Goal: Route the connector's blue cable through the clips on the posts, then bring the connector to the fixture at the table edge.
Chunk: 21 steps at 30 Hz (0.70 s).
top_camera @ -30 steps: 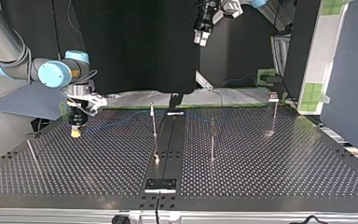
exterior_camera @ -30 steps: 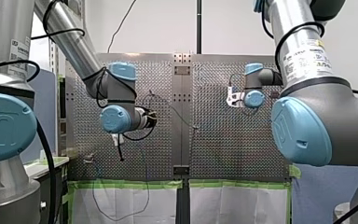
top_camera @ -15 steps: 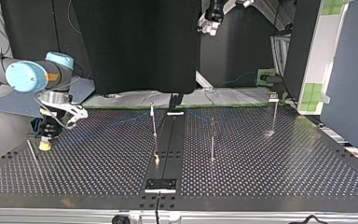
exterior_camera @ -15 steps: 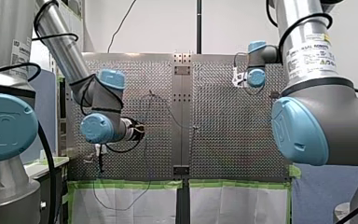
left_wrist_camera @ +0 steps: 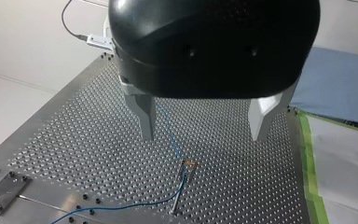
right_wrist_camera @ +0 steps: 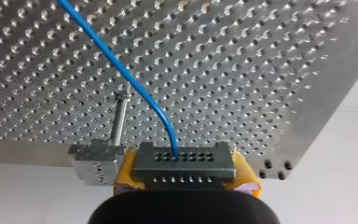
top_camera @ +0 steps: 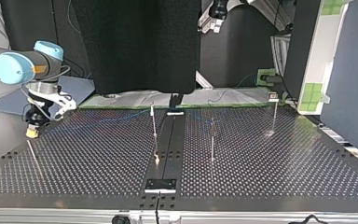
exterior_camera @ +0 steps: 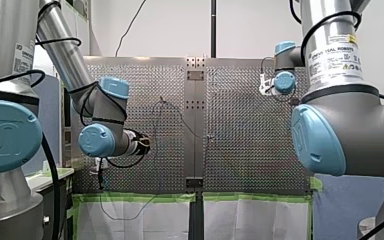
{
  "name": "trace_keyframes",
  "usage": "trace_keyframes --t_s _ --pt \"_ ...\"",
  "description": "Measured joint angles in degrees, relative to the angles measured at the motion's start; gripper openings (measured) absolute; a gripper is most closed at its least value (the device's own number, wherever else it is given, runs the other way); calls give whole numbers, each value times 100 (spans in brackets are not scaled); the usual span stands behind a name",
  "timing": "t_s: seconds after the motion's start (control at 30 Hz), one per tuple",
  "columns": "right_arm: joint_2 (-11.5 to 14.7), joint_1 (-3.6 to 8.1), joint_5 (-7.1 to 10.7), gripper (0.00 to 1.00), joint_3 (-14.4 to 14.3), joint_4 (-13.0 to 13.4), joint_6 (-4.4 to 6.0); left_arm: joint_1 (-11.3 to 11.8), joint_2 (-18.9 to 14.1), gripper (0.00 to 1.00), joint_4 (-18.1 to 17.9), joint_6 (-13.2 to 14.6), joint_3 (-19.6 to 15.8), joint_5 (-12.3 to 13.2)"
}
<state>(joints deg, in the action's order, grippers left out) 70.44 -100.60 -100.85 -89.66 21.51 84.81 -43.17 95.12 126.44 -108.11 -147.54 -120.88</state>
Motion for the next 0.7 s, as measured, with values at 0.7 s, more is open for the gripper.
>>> trace_keyframes --t_s 0.7 --pt "-202 527 863 0 3 204 -184 34 1 98 122 97 -1 -303"
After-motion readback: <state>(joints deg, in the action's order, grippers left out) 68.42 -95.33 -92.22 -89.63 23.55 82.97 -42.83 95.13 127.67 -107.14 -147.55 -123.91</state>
